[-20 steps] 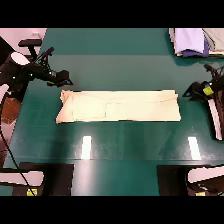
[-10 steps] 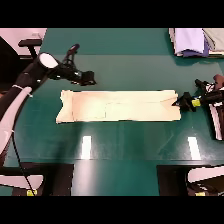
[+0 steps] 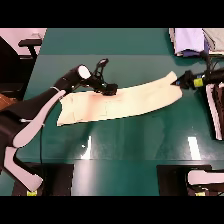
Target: Fold the shirts.
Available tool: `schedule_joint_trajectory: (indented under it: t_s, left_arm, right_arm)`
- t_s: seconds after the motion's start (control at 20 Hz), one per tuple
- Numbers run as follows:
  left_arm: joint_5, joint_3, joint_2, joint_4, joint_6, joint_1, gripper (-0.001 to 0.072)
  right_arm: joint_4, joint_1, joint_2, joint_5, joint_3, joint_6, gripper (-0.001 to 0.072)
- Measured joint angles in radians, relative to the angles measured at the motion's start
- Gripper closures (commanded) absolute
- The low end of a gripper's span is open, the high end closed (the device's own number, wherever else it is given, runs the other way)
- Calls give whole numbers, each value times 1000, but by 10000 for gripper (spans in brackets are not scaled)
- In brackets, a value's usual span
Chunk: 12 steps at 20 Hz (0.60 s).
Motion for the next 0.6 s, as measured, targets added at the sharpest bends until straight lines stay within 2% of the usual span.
schedule_joint_trajectory:
  t_s: [0.25, 0.6]
  left_arm:
    - [-25, 86, -92, -2, -7, -56, 686]
    - [-29, 114, -129, 7, -10, -82, 686]
  right_arm:
    - [68, 130, 62, 19, 176, 27, 695]
    - [122, 290, 75, -15, 333, 48, 695]
